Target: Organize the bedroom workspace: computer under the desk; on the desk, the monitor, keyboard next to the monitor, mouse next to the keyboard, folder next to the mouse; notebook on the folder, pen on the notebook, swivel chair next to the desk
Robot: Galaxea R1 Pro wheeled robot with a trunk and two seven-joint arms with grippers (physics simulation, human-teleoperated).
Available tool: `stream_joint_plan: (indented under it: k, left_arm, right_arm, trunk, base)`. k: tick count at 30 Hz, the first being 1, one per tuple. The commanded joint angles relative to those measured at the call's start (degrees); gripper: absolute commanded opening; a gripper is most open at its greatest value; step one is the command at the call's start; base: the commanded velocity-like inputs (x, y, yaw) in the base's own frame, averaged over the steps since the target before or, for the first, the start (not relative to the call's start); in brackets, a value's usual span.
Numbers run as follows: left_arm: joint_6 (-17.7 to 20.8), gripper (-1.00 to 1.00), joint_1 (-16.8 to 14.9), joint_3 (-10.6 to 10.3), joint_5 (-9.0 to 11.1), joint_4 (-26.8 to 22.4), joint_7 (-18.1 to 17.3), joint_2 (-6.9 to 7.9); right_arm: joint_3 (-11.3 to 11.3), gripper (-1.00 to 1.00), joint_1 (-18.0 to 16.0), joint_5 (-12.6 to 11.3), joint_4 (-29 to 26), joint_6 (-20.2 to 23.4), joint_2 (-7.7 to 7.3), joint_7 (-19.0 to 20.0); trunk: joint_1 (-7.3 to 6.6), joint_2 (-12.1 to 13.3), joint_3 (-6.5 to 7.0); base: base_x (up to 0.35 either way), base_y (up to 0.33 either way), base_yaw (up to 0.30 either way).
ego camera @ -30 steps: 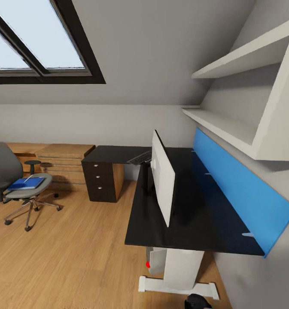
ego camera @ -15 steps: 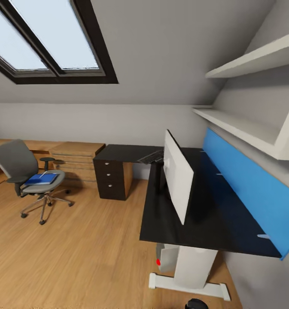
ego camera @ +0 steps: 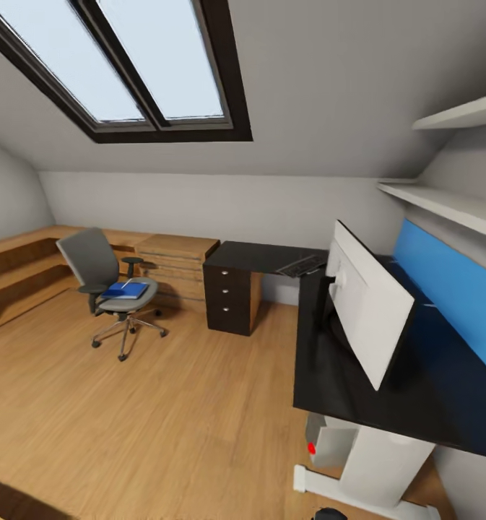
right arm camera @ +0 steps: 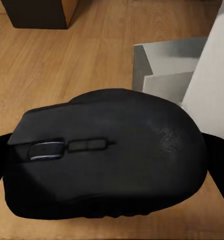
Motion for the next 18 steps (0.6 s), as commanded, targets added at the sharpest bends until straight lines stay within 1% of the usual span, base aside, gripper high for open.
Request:
stream_joint_plan:
  k: [1, 7, 11, 13, 16, 18]
  left_arm:
    - [-0.18, 1.00, 0.00, -0.27, 0.59, 0.35, 0.13, -0.09]
    - [-0.18, 1.00, 0.00, -0.70, 0.58, 1.09, 0.13, -0.72]
    - [-0.31, 1.00, 0.00, -0.75, 0.52, 1.12, 0.14, -0.90]
    - [-0.32, 1.00, 0.00, -1.01, 0.51, 1.12, 0.13, -0.94]
    - [-0.33, 1.00, 0.00, -3.33, 0.56, 1.19, 0.21, -0.91]
    - [-0.33, 1.00, 0.00, -4.19, 0.58, 1.20, 0.27, -0.89]
  right_arm:
    - [-0.24, -1.00, -0.03, 0.44, 0.33, -0.27, 0.10, -0.05]
    - [-0.24, -1.00, -0.03, 2.25, 1.09, -0.57, 0.71, -0.05]
    - [-0.24, -1.00, -0.03, 3.63, 1.57, -0.59, 0.82, -0.05]
    - [-0.24, -1.00, -0.03, 3.73, 1.60, -0.73, 0.81, -0.05]
    - [-0.24, -1.00, -0.03, 3.82, 1.69, -1.41, 0.81, -0.05]
    - [-0.24, -1.00, -0.03, 3.83, 1.76, -1.60, 0.81, -0.05]
  trunk:
    - [0.02, -0.07, -0.07]
    - [0.02, -0.07, -0.07]
    - [0.02, -0.07, -0.07]
    - [0.02, -0.07, -0.07]
    - [0.02, -0.07, -0.07]
    - [0.02, -0.07, -0.07]
  base:
    - [0.000, 0.311, 0.287]
    - [0.022, 0.300, 0.288]
    - [0.027, 0.093, 0.290]
    - [0.005, 0.018, 0.290]
    - [0.009, 0.008, 0.290]
    - [0.123, 0.075, 0.290]
